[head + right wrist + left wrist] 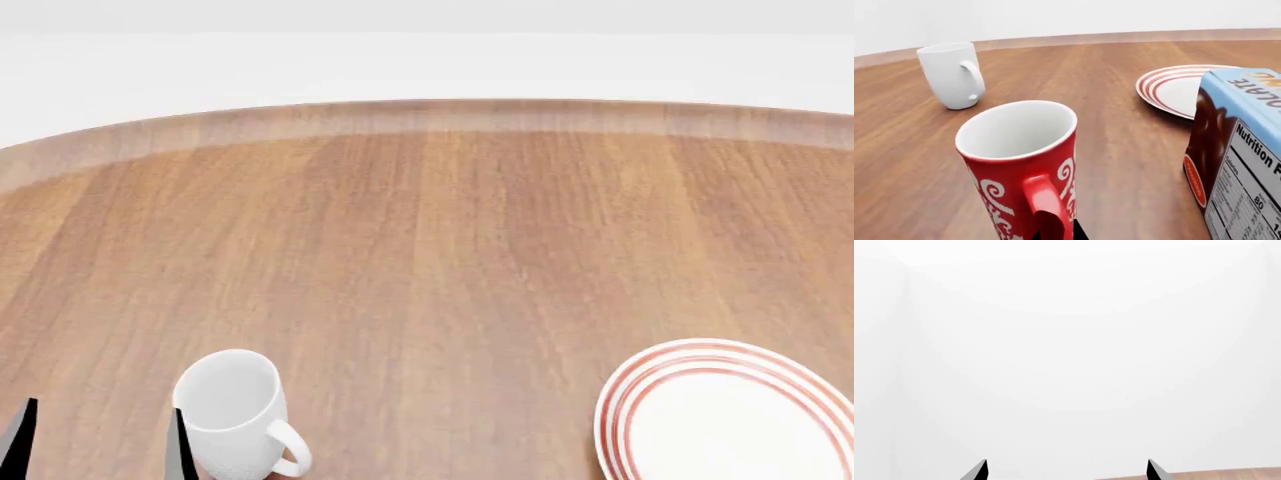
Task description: Pick up the red mug and put it on the plate
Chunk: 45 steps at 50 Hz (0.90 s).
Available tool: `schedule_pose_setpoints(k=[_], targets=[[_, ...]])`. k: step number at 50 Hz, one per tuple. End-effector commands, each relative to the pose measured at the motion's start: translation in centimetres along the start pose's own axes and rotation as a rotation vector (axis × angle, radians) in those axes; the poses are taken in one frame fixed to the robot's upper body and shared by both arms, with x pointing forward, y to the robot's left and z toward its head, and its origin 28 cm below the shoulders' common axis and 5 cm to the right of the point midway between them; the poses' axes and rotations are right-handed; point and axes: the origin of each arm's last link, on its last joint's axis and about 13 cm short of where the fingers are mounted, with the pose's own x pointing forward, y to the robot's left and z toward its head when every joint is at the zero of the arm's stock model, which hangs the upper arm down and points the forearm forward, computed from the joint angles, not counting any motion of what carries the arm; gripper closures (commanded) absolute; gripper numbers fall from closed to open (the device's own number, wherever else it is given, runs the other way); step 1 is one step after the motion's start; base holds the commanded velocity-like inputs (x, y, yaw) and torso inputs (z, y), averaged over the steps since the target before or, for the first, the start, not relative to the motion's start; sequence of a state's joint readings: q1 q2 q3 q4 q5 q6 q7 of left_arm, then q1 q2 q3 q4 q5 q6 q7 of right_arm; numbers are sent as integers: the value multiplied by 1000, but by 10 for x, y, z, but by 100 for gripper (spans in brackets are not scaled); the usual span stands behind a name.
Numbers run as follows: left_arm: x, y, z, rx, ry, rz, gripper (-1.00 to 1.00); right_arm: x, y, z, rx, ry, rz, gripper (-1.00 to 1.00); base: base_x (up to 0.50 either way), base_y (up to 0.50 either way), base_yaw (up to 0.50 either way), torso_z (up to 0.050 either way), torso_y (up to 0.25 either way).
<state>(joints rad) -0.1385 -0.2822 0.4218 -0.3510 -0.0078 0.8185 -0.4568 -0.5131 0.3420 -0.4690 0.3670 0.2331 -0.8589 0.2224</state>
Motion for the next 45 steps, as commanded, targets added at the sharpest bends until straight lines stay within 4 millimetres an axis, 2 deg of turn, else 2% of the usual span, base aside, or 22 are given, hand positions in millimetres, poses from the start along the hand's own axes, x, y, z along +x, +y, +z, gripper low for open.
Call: schedule_pose_setpoints(k=[1,9,21,27,45], targets=[[0,0,0,0,-2,3,-100,2,4,25,42,-44,-33,100,0,0,0,0,0],[0,0,0,-2,-5,5,-100,4,8,81,67,-130,-94,100,0,0,0,0,0],[0,0,0,-5,-5,5,-100,12,10,117,103,-179,-131,100,0,0,0,0,0],[0,0,0,-6,-6,4,-100,17,12,142,85,-189,-135,100,0,0,0,0,0],[0,0,0,-6,-13,4,-100,40,9,195,6,-146,-146,100,0,0,0,0,0]])
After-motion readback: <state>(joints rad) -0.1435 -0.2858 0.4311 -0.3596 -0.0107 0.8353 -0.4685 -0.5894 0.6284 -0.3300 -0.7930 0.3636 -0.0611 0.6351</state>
